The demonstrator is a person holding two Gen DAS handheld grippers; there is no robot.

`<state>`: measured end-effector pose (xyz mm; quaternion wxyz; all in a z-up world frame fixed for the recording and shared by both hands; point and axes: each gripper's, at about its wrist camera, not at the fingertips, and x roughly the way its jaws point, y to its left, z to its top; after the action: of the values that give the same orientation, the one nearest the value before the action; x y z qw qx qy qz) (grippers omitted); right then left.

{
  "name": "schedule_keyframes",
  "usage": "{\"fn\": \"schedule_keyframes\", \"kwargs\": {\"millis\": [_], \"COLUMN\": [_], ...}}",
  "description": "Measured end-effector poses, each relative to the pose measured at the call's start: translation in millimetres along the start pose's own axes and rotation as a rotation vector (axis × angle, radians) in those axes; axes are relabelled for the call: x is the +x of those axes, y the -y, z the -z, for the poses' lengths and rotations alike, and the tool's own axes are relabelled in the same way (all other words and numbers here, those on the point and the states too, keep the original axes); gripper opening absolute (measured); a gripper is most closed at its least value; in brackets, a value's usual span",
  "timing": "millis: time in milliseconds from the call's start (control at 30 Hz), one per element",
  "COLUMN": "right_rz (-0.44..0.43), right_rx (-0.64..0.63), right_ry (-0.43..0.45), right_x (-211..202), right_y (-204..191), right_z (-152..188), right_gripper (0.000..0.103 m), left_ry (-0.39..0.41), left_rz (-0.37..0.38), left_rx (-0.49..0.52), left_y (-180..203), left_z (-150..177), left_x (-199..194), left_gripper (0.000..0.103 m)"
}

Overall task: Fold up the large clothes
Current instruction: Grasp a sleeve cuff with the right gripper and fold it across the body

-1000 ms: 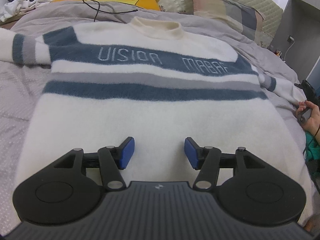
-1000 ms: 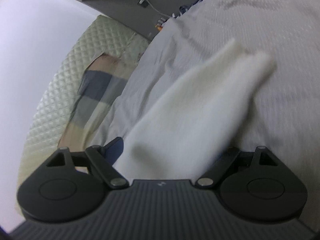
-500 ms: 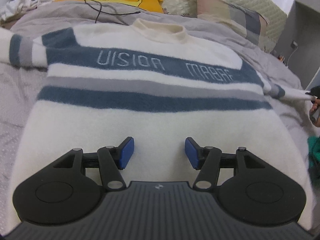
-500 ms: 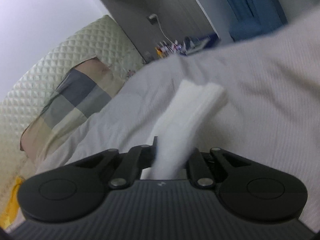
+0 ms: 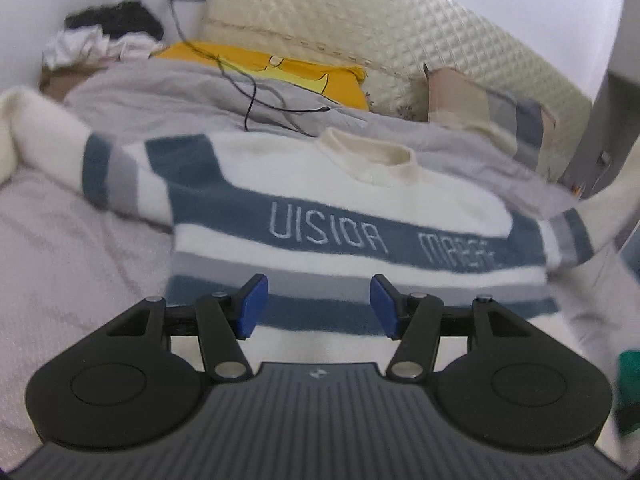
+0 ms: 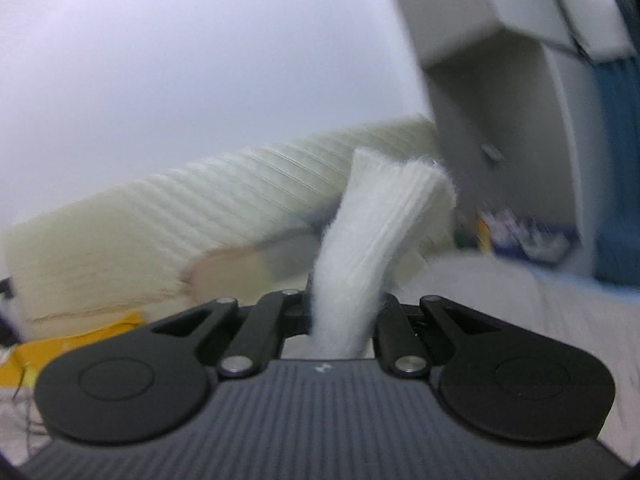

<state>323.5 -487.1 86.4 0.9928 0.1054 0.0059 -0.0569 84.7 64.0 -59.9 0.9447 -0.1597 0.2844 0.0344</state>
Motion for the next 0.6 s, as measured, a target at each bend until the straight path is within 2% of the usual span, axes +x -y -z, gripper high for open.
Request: {"fn": "schedule_keyframes", "kwargs": {"millis": [133, 300, 400, 600], "right_rz": [-0.134, -0.312, -0.407, -0.547], "right_rx": [-0.105, -0.230, -0.293, -0.472], "right_ry": [0.055, 0.052, 0.020, -0.080], "right_x": [-41, -96, -128, -185], "right_y": [-90, -192, -245, -329], "right_z": [-21, 0, 37, 153], "right_gripper": [0.010, 0.010, 0.010, 0.010], "left_ry": [0.035, 0.090, 0.103, 0.128], "left_rz": [-0.007, -0.016, -0.017, -0.021], "left_rx": [-0.062, -0.146, -0.180, -0.247], "left_y": [-26, -59, -73, -100], "left_z": [-7, -16, -21, -25], "left_x": [-14, -33, -38, -41], "left_gripper": [0.062, 0.062, 0.062, 0.062]}}
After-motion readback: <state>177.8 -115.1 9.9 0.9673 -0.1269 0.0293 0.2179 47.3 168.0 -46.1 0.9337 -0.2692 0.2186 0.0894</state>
